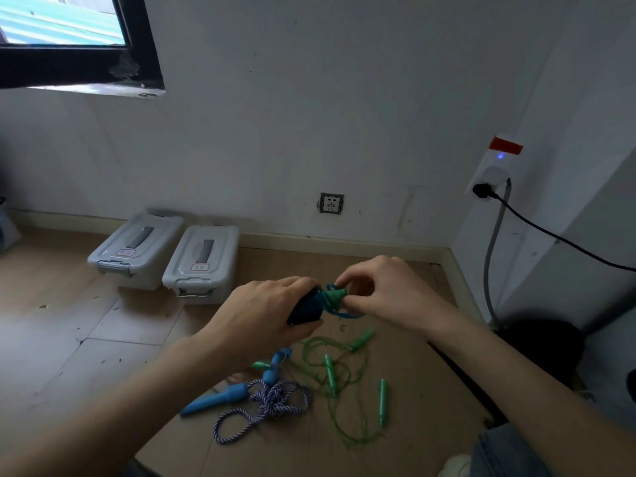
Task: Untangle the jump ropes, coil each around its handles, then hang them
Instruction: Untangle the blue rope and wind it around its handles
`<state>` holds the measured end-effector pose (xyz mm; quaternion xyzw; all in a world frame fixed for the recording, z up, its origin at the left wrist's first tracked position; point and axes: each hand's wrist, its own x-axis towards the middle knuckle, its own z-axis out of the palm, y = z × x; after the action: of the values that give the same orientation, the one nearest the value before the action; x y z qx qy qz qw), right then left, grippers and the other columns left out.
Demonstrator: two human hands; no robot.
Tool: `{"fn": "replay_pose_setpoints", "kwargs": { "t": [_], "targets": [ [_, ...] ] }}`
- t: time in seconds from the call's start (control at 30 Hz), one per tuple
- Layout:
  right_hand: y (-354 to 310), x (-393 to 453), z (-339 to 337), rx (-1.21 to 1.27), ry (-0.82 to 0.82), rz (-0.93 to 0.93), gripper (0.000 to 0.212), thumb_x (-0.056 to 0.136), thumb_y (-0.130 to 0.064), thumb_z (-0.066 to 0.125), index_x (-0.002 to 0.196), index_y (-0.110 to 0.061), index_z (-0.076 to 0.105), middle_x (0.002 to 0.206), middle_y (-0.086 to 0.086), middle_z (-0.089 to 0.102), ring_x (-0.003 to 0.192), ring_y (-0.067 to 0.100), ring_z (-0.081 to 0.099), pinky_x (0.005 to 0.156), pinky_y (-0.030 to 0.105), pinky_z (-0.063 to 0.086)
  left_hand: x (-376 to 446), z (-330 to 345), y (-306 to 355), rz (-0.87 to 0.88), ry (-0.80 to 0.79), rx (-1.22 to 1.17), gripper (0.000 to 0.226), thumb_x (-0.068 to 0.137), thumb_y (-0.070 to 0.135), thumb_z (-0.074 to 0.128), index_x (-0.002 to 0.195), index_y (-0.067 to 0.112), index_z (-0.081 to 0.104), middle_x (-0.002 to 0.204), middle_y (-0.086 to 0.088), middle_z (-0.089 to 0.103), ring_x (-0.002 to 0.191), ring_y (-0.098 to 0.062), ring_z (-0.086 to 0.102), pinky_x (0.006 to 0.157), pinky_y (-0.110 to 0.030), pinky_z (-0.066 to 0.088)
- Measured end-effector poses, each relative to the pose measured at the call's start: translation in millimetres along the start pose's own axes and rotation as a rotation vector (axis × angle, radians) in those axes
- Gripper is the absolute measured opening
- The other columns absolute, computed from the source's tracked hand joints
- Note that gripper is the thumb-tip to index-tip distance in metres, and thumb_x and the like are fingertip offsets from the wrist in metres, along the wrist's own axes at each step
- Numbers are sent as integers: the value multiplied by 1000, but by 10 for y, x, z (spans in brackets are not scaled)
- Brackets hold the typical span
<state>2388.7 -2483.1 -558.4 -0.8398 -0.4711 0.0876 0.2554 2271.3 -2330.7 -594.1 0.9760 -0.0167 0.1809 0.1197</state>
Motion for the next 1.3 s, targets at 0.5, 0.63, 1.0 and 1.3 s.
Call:
{"fn": "replay_pose_setpoints", "kwargs": {
  "t": [0.5, 0.63, 1.0, 1.3],
  "targets": [
    [148, 89, -187, 1382, 153, 509, 15, 89, -7, 54, 75, -6, 62, 71, 5, 61, 69, 16, 58, 64, 30, 56, -64, 124, 53, 185, 27, 146, 47, 81, 39, 63, 120, 15, 54, 100, 0, 66, 82, -19, 66, 60, -32, 57],
    [143, 79, -202, 1501, 29, 486, 29, 90, -13, 51, 61, -11, 53, 58, 3, 57, 58, 16, 59, 61, 33, 54, 38, 92, -55, -122, 44, 15, 41, 84, 43, 57, 119, 22, 50, 105, 6, 64, 86, -18, 64, 69, -34, 55],
    [-400, -159, 229, 412, 27, -215, 50, 87, -8, 59, 48, -25, 33, 44, -11, 31, 42, 3, 32, 47, 15, 27, 253, -3, -214, -1072, 97, -1298, 21, 84, 27, 63, 83, 7, 56, 46, 0, 65, 42, -10, 51, 44, -23, 38],
    [-4, -55, 345, 652, 44, 101, 34, 92, -14, 54, 60, -12, 45, 54, -2, 45, 52, 7, 46, 59, 21, 39, 327, 299, -165, -1112, 61, -1774, 39, 89, 35, 54, 115, 7, 47, 78, -6, 56, 42, -8, 46, 33, -15, 32]
  ]
}}
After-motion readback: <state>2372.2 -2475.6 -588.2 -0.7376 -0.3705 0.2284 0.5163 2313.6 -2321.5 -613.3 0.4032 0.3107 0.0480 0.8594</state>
